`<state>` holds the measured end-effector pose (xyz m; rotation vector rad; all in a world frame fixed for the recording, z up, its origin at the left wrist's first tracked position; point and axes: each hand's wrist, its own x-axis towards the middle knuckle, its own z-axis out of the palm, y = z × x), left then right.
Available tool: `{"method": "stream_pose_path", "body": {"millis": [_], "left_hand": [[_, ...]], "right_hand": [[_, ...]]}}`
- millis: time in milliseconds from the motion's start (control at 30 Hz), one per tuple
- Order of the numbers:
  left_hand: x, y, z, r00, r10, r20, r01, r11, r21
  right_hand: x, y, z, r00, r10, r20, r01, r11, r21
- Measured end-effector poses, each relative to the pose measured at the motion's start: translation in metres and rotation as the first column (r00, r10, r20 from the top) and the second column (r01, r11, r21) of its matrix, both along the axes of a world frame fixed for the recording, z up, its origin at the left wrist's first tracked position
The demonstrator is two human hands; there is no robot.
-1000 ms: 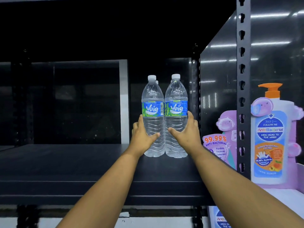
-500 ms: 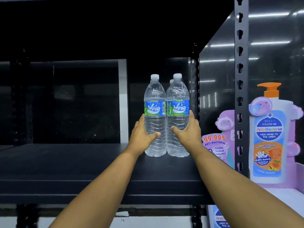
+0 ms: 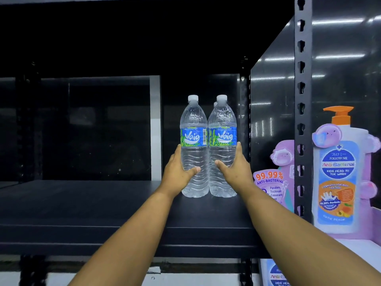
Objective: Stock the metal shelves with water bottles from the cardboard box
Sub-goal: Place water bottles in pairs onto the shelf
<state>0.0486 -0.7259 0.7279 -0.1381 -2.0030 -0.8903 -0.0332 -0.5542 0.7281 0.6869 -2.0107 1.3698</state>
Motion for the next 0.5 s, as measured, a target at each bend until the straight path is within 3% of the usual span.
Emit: {"method": "stream_pose_path", "body": {"millis": [300, 500], "left_hand": [[0.002, -0.001, -0.002, 0.999, 0.004, 0.043, -0.004, 1.0, -0.014], [0.006, 0.003, -0.004, 0.98, 0.056, 0.19, -0.04, 0.995, -0.086]], "right_hand": [[0.002, 0.002, -0.002, 0.999, 0.023, 0.038, -0.023, 1.0, -0.001], [0.012, 0.005, 0.0, 0.993, -0.002, 0.117, -0.007, 0.997, 0.078]]}}
